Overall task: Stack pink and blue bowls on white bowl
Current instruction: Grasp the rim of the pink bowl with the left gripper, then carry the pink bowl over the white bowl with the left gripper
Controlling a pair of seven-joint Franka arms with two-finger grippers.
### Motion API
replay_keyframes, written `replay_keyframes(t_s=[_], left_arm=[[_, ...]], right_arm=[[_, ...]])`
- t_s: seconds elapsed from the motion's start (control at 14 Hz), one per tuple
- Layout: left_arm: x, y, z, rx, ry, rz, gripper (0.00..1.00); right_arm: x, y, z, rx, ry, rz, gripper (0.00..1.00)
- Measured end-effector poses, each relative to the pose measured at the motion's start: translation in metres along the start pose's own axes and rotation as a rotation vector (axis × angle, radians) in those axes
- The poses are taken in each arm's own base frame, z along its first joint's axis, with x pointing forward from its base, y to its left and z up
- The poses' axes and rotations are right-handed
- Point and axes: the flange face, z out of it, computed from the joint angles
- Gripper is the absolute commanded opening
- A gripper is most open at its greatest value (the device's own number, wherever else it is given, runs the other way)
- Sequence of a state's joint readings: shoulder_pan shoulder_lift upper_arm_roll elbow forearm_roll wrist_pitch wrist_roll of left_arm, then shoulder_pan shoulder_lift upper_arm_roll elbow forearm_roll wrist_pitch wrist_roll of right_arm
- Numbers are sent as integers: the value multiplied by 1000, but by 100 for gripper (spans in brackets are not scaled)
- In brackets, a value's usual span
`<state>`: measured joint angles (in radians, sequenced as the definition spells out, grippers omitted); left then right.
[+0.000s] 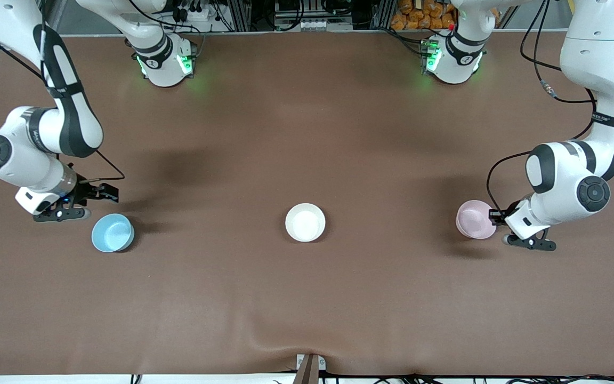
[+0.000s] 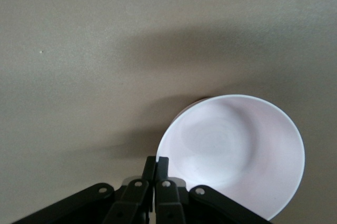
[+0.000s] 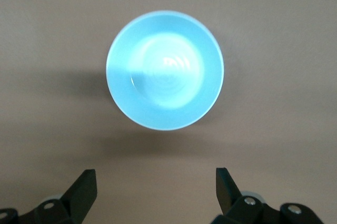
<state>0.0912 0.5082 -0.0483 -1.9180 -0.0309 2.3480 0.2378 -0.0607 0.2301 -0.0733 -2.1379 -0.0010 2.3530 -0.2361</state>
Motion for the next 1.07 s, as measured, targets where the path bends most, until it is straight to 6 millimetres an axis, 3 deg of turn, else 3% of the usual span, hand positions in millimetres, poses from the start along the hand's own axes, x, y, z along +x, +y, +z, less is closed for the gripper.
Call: replay_keyframes(t_s=[0.21, 0.36, 0.5, 0.71, 1.07], left_arm=[[9, 19, -13, -51, 13, -8, 0], [21, 40, -36, -80, 0, -8, 0], [36, 67, -65, -102, -4, -22, 0], [49, 130, -94, -129, 10, -67, 0], [43, 277, -99, -127, -6, -137, 0]], right_arm=[[22, -4, -65, 15, -53, 3, 100], [39, -23, -119, 19, -93, 32, 100], [49, -49, -152, 12, -91, 61, 100], [54, -57, -152, 10, -97, 73, 100], [62, -2, -93, 12, -134, 129, 100]])
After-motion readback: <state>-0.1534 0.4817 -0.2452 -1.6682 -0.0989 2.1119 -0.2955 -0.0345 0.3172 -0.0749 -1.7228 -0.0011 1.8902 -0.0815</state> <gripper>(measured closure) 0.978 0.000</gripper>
